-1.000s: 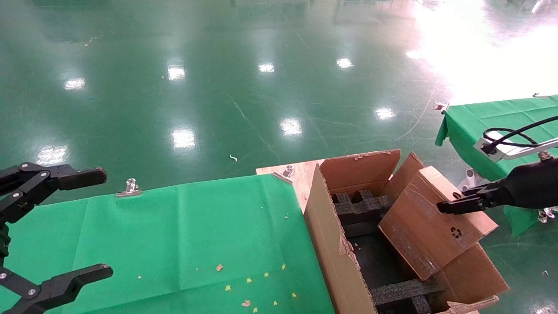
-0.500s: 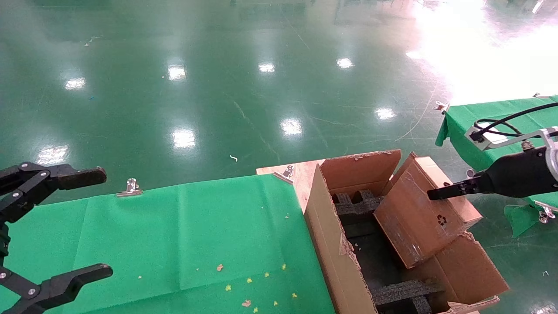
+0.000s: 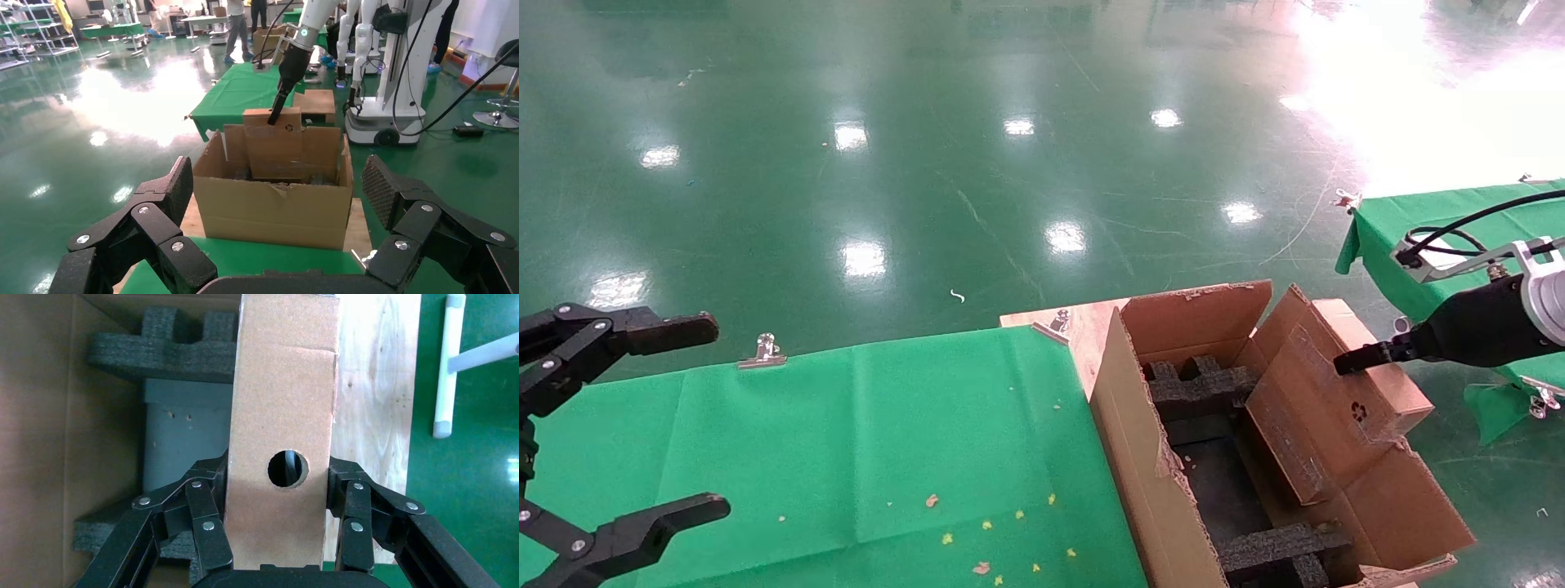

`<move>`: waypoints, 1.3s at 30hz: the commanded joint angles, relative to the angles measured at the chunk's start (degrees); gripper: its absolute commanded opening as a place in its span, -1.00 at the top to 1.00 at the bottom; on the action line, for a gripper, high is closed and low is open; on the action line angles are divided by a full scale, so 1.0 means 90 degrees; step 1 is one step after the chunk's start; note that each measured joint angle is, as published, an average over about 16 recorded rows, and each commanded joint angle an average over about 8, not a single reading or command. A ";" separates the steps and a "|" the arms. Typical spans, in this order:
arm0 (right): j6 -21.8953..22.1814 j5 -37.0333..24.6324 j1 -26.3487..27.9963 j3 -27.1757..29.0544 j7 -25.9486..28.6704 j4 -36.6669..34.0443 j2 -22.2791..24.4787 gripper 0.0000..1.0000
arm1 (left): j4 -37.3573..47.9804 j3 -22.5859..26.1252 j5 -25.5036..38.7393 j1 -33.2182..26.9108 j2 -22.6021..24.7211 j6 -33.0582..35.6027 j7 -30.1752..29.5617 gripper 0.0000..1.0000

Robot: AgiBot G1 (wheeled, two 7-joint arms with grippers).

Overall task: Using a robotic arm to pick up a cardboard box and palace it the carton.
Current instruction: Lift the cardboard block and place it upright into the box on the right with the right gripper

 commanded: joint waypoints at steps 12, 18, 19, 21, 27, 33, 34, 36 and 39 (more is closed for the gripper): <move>0.0817 -0.0061 -0.0390 -0.0069 0.0723 0.0746 0.0018 1.00 | 0.0000 0.0001 -0.0001 0.0000 0.0000 0.0000 0.0001 -1.00; 0.1231 -0.0101 -0.0573 -0.0115 0.1036 0.1311 0.0155 1.00 | 0.0000 0.0002 -0.0001 0.0000 -0.0001 -0.0001 0.0001 -1.00; 0.1293 -0.0118 -0.0593 -0.0129 0.1093 0.1408 0.0180 1.00 | 0.0000 0.0002 -0.0001 0.0000 -0.0001 -0.0001 0.0001 -1.00; 0.1411 -0.0155 -0.0627 -0.0159 0.1206 0.1596 0.0229 1.00 | 0.0000 0.0002 -0.0001 -0.0001 -0.0001 -0.0001 0.0001 -1.00; 0.1778 -0.0278 -0.0762 -0.0263 0.1540 0.2124 0.0361 1.00 | 0.0000 0.0003 -0.0002 -0.0001 -0.0001 -0.0001 0.0001 -1.00; 0.2131 -0.0368 -0.0944 -0.0355 0.1834 0.2515 0.0433 1.00 | 0.0000 0.0003 -0.0002 -0.0001 -0.0001 -0.0001 0.0002 -1.00; 0.2184 -0.0379 -0.0975 -0.0368 0.1874 0.2563 0.0437 1.00 | 0.0000 0.0003 -0.0002 -0.0001 -0.0001 -0.0001 0.0002 -1.00; 0.2283 -0.0396 -0.1034 -0.0389 0.1945 0.2642 0.0439 1.00 | 0.0000 0.0004 -0.0002 -0.0001 -0.0001 -0.0001 0.0002 -1.00; 0.2417 -0.0411 -0.1124 -0.0413 0.2025 0.2732 0.0429 1.00 | 0.0000 0.0004 -0.0003 -0.0001 -0.0001 -0.0002 0.0002 -1.00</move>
